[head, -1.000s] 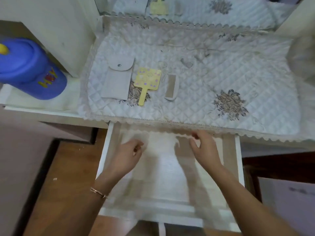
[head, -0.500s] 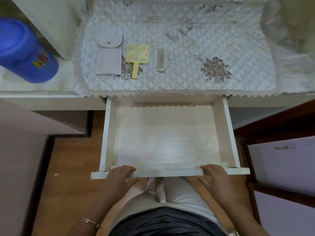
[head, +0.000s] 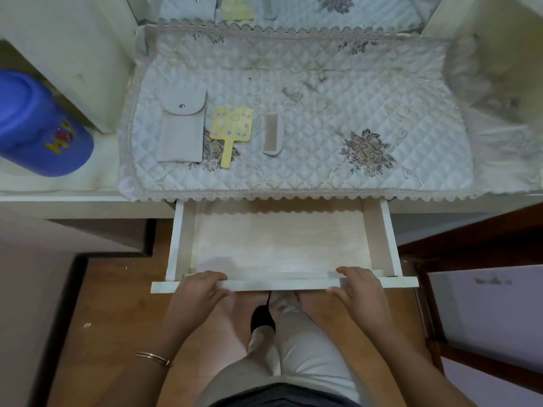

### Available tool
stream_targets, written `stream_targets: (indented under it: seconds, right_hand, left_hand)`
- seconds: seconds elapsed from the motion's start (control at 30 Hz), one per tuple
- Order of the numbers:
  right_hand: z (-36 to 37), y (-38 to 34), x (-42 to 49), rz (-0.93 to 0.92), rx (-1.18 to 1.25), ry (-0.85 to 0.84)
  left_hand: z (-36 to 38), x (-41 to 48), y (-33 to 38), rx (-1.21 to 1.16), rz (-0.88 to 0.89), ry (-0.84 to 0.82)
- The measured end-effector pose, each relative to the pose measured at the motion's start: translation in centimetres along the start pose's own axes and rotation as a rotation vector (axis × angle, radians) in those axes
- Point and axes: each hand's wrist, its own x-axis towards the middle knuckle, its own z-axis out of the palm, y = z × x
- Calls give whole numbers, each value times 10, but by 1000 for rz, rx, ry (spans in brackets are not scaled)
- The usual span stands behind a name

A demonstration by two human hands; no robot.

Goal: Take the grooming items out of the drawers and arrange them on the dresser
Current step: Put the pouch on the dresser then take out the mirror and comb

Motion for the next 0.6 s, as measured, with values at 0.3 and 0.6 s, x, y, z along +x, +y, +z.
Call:
stream_targets:
  seconds: [0.3,0.6]
  right_hand:
    - [-23,-16,120,-108,-249,211]
    - [-20,-14,162,-156,-257,244]
  left_hand:
    - [-18,101,10,241,-24,259]
    - [-23,144,11,228,-175,299]
